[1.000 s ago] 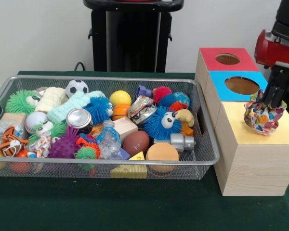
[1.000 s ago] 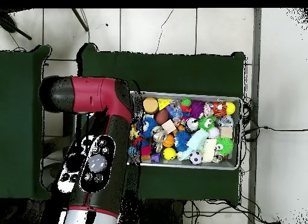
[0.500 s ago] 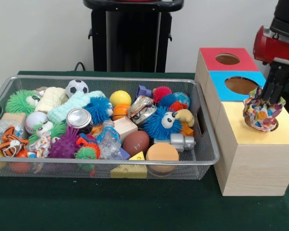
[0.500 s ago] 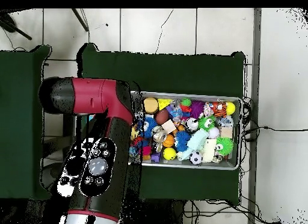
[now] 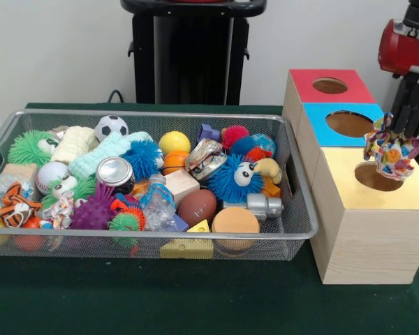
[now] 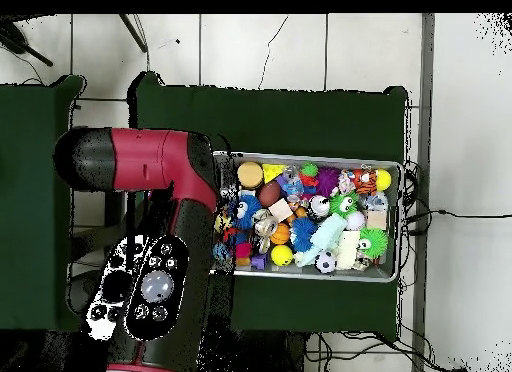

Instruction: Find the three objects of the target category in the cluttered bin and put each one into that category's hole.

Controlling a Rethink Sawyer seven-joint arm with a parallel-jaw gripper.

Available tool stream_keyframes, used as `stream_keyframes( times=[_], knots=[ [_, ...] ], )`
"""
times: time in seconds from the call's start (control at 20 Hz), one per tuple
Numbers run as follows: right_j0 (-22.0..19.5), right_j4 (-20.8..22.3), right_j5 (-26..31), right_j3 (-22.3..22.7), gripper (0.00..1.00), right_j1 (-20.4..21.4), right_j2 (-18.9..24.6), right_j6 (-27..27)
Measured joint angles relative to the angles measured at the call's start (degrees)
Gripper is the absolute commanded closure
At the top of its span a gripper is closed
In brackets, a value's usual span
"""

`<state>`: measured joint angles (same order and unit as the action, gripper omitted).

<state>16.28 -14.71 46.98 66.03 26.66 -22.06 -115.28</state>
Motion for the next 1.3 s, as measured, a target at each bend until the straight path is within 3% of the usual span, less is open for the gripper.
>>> stream_keyframes(
  times=[0.65, 1.3],
  knots=[
    [0.3, 0.1, 0.0, 0.1, 1.0, -0.1, 0.0, 0.0],
    [-0.1, 0.1, 0.0, 4.8, 1.0, 1.7, 0.3, 0.0]
  ],
)
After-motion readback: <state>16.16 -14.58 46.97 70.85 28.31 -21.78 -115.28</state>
